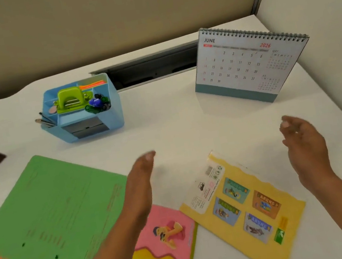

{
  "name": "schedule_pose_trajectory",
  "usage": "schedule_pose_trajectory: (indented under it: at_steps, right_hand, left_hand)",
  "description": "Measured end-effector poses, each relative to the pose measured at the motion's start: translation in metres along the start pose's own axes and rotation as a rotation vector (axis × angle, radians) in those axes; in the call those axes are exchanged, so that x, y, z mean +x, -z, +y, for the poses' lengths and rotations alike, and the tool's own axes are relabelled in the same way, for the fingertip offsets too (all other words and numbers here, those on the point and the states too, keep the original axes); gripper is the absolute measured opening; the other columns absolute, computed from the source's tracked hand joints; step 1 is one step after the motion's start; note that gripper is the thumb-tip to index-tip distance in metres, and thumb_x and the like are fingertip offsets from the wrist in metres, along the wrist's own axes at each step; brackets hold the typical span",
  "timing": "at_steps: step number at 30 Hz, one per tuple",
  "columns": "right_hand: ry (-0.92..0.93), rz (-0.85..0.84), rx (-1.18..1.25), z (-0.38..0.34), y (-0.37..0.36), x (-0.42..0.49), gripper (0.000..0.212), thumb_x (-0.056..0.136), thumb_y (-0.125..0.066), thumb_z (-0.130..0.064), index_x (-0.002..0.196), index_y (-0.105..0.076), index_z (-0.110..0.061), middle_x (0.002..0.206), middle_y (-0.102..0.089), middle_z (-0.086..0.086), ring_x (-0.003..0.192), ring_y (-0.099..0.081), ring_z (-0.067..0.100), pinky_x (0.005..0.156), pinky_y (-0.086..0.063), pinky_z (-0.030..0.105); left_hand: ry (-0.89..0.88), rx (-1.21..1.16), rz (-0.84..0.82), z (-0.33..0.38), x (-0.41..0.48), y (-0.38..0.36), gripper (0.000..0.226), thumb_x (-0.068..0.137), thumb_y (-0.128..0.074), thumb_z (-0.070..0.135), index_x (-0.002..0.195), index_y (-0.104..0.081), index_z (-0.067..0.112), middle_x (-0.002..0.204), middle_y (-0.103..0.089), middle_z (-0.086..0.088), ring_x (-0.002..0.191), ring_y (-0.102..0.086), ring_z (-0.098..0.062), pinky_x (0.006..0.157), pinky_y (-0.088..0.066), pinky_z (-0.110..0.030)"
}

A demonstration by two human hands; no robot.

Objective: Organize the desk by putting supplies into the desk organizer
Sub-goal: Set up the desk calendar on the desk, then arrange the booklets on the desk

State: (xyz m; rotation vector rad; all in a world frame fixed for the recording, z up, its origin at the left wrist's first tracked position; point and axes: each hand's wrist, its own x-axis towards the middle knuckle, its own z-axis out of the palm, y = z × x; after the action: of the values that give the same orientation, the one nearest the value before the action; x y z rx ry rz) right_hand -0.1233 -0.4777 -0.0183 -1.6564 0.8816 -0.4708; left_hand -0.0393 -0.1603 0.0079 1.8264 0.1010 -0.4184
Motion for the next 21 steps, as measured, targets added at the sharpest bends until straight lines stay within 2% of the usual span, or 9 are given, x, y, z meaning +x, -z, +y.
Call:
schedule_pose_trajectory:
  at_steps: [2,4,7,9,12,14,18,21]
  right_hand:
    - [0.047,-0.096,-0.104,0.013,-0.001,-0.025,0.024,0.097,-0.056,-0.030,0.120,-0.063,-0.026,0.127,-0.061,-0.009,0.106,-0.057,-0.001,0.100,-0.045,0.028]
    - [0.111,-0.198,-0.247,0.027,0.001,-0.045,0.026,0.097,-0.055,-0.031,0.120,-0.063,-0.026,0.133,-0.056,-0.012,0.114,-0.055,0.003,0.093,-0.043,0.022]
    - [0.213,-0.316,-0.409,0.047,0.004,-0.063,0.034,0.097,-0.050,-0.040,0.123,-0.062,-0.023,0.134,-0.052,-0.017,0.126,-0.050,0.010,0.103,-0.040,0.031]
    - [0.282,-0.366,-0.520,0.055,0.008,-0.070,0.046,0.094,-0.042,-0.045,0.128,-0.058,-0.018,0.129,-0.050,-0.020,0.127,-0.047,0.013,0.105,-0.035,0.030]
    - [0.359,-0.386,-0.655,0.059,0.015,-0.074,0.052,0.093,-0.037,-0.047,0.128,-0.058,-0.015,0.132,-0.055,-0.006,0.125,-0.048,0.022,0.104,-0.035,0.032]
    - [0.357,-0.372,-0.700,0.060,0.019,-0.074,0.047,0.093,-0.044,-0.044,0.128,-0.056,-0.015,0.128,-0.059,0.005,0.118,-0.051,0.027,0.100,-0.039,0.039]
    - [0.259,-0.311,-0.703,0.060,0.028,-0.075,0.050,0.090,-0.061,-0.038,0.135,-0.048,-0.019,0.120,-0.058,-0.001,0.104,-0.053,0.022,0.091,-0.046,0.045]
    - [0.208,-0.336,-0.777,0.060,0.033,-0.076,0.055,0.086,-0.065,-0.042,0.134,-0.049,-0.019,0.121,-0.058,0.002,0.106,-0.054,0.025,0.091,-0.048,0.049]
  left_hand:
    - [0.067,0.026,-0.070,-0.023,-0.035,0.008,0.055,0.078,-0.047,0.065,0.121,-0.061,0.034,0.119,-0.059,0.024,0.110,-0.051,0.008,0.085,-0.041,-0.020]
    - [0.117,0.031,-0.089,-0.044,-0.062,0.011,0.045,0.081,-0.057,0.057,0.119,-0.062,0.032,0.114,-0.062,0.016,0.101,-0.059,0.002,0.080,-0.045,-0.019]
    - [0.174,0.033,-0.004,-0.067,-0.089,0.005,0.024,0.091,-0.064,0.034,0.113,-0.063,0.023,0.107,-0.069,0.007,0.095,-0.065,-0.002,0.083,-0.053,-0.026]
    - [0.208,0.010,0.055,-0.075,-0.102,-0.003,0.016,0.092,-0.064,0.028,0.106,-0.065,0.022,0.098,-0.073,0.006,0.093,-0.066,-0.007,0.082,-0.051,-0.029]
    - [0.242,-0.063,0.089,-0.076,-0.114,-0.017,0.014,0.091,-0.065,0.027,0.104,-0.065,0.022,0.096,-0.072,0.005,0.092,-0.066,-0.012,0.075,-0.049,-0.026]
    - [0.289,-0.111,0.104,-0.076,-0.119,-0.027,0.014,0.092,-0.064,0.027,0.105,-0.065,0.023,0.100,-0.070,0.000,0.095,-0.066,-0.020,0.072,-0.054,-0.033]
    - [0.409,-0.233,0.061,-0.067,-0.137,-0.048,0.012,0.092,-0.063,0.026,0.103,-0.064,0.024,0.106,-0.067,-0.002,0.098,-0.065,-0.017,0.075,-0.057,-0.036]
    - [0.507,-0.284,-0.028,-0.061,-0.147,-0.064,0.020,0.090,-0.064,0.030,0.104,-0.065,0.017,0.110,-0.065,-0.003,0.103,-0.062,-0.016,0.084,-0.057,-0.041]
